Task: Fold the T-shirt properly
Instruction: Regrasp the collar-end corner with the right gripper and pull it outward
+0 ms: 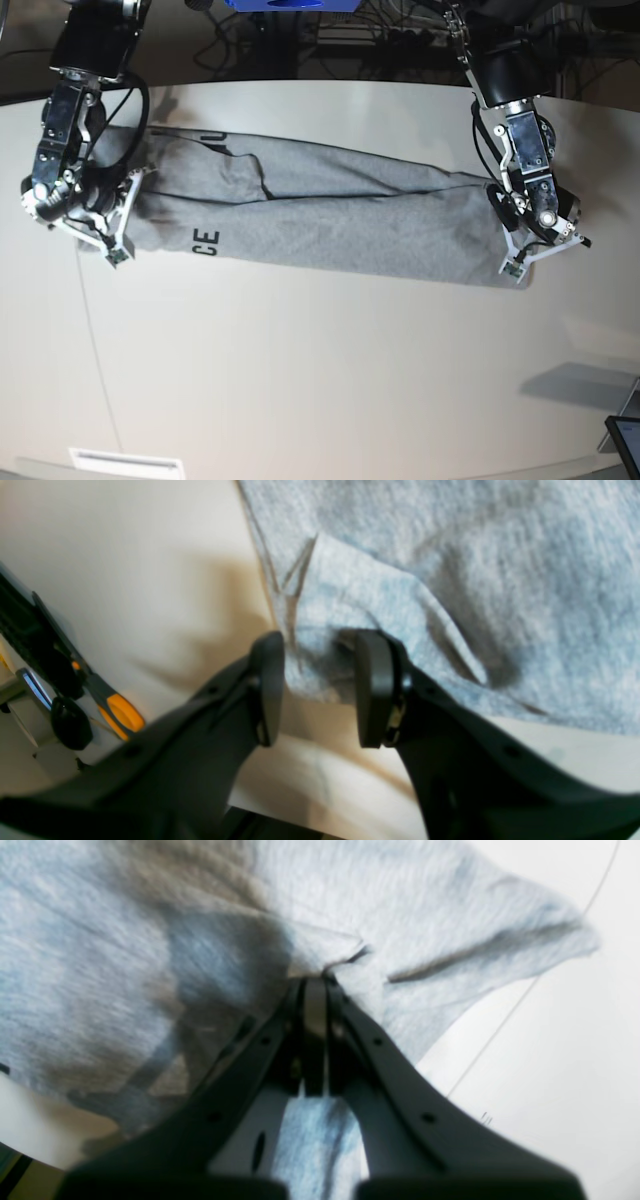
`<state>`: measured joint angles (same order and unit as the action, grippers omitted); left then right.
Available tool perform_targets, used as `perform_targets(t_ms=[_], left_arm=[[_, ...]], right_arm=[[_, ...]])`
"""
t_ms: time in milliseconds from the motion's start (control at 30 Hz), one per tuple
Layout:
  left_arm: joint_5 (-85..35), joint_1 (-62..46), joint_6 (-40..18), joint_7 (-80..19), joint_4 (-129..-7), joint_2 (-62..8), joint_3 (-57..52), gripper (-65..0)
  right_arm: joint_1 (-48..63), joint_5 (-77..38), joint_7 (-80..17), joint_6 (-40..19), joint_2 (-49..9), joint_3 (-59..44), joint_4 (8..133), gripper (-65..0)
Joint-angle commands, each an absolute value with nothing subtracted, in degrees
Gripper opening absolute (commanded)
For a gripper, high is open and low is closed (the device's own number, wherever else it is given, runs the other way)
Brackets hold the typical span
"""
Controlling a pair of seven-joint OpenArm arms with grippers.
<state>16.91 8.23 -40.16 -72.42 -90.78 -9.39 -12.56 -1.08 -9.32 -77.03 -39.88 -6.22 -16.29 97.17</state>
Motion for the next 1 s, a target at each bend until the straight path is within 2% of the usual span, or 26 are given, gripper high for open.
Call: perform_targets(t_ms=[0, 233, 700, 767, 900, 967], left_arm=[[17.5, 9.3, -40.0, -72.2, -91.6, -10.2, -12.5, -41.3], [17.5, 9.3, -40.0, -72.2, -91.6, -10.1, -12.5, -41.3], [17.5, 9.4, -40.0, -72.1, -91.6, -9.9, -12.4, -41.3], [17.5, 9.4, -40.0, -72.1, -91.6, -10.0, -12.4, -41.3], [17.5, 9.4, -40.0, -72.1, -91.6, -10.0, -12.4, -41.3], [17.5, 9.4, -40.0, -72.1, -91.6, -10.1, -12.5, -41.3]], right_arm=[[-1.5, -9.6, -76.8, -40.0, -6.5, -17.6, 99.1, -64.9], [2.3, -9.6, -76.8, -40.0, -6.5, -20.6, 105.6, -64.9], [6.3, -9.6, -76.8, -40.0, -6.5, -21.0, 105.7, -63.8], [7.0, -9.5, -76.8, -40.0, -6.5, -21.8, 105.8, -59.2], [8.1, -9.5, -76.8, -40.0, -6.5, -28.1, 108.4, -41.1], [9.0, -9.5, -76.8, -40.0, -6.5, -31.5, 111.3, -35.8]])
